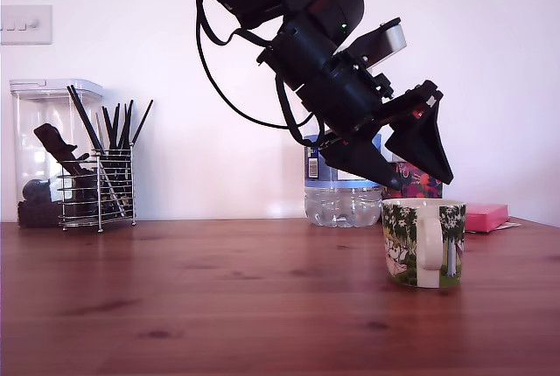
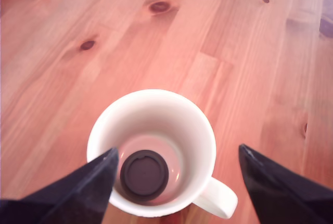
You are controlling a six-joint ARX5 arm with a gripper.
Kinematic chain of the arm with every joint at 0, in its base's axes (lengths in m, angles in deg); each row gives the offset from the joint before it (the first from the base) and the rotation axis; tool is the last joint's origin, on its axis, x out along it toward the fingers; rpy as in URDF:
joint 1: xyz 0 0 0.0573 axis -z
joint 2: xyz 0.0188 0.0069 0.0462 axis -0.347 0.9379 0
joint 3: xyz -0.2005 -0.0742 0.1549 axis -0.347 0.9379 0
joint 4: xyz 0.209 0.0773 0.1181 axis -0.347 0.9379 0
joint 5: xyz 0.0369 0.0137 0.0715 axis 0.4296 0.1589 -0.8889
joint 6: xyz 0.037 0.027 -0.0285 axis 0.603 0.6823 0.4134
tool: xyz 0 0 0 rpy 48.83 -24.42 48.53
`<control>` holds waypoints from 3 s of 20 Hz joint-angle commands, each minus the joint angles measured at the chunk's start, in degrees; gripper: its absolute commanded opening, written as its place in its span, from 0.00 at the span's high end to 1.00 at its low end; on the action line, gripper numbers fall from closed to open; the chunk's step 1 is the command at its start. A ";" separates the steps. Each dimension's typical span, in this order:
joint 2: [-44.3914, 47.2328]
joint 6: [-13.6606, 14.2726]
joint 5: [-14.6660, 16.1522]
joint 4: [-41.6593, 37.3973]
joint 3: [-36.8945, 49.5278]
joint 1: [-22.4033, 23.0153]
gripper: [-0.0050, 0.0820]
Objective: Pick up the coffee capsules from the table one by one and drop them inside the nearest coffee cup
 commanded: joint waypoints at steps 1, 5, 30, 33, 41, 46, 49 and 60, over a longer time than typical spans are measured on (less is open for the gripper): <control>0.44 0.22 -0.24 -0.70 -0.52 -0.09 0.53; -2.34 0.20 -0.37 -0.55 -0.35 -1.62 0.97; -30.64 -11.89 -6.10 -23.71 48.33 -6.38 0.97; -33.64 -12.39 -7.04 -23.65 52.46 -6.38 0.97; -42.25 -13.62 -7.91 -26.03 58.93 -6.38 0.97; -42.23 -13.03 -9.51 -26.12 59.76 -6.67 0.97; -42.21 -9.99 -9.01 -25.33 60.74 -6.75 0.97; -42.10 1.03 -4.17 -25.97 60.74 -6.64 0.92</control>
